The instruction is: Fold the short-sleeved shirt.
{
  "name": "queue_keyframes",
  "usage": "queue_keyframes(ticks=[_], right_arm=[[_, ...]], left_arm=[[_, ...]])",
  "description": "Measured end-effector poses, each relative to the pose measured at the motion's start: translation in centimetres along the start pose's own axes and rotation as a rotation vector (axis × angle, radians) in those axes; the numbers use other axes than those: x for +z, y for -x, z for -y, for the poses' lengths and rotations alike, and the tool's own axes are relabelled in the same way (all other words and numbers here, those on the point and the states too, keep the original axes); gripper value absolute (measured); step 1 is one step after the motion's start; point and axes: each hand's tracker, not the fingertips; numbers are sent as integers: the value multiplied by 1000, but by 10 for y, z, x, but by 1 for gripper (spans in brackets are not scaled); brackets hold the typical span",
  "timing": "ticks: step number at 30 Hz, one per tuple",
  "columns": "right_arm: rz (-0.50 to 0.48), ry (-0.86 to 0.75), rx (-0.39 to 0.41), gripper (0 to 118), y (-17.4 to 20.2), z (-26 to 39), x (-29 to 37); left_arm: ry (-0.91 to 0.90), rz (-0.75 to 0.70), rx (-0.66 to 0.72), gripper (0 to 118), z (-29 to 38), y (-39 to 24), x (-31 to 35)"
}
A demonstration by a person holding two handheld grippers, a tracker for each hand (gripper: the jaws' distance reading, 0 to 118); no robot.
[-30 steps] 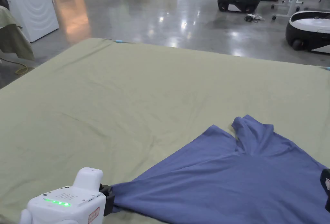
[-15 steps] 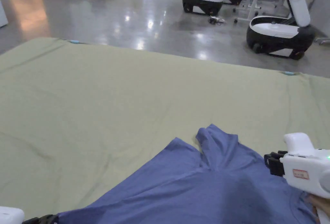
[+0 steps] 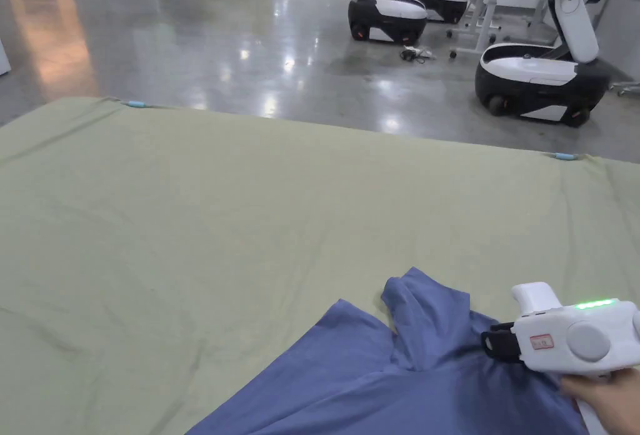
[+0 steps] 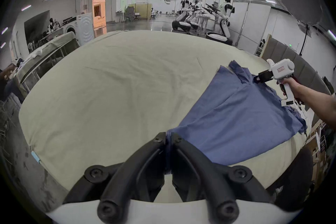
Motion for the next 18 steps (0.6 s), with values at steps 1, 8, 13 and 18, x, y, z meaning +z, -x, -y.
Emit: queue_keyframes(ticks=[1, 8, 13, 18], right_arm=[[28, -9, 42, 9, 8, 2, 5], [8, -113, 13, 9, 27, 11, 69], [27, -223, -2, 9, 15, -8, 155], [25, -386, -18, 9, -12, -47, 254]], left_arm=[[0, 2, -2, 4, -1, -1, -1], [-38, 16, -11, 4, -17, -8, -10], [-107, 52, 6, 2, -56, -17, -13], [-209, 65, -42, 2, -136, -29, -11]])
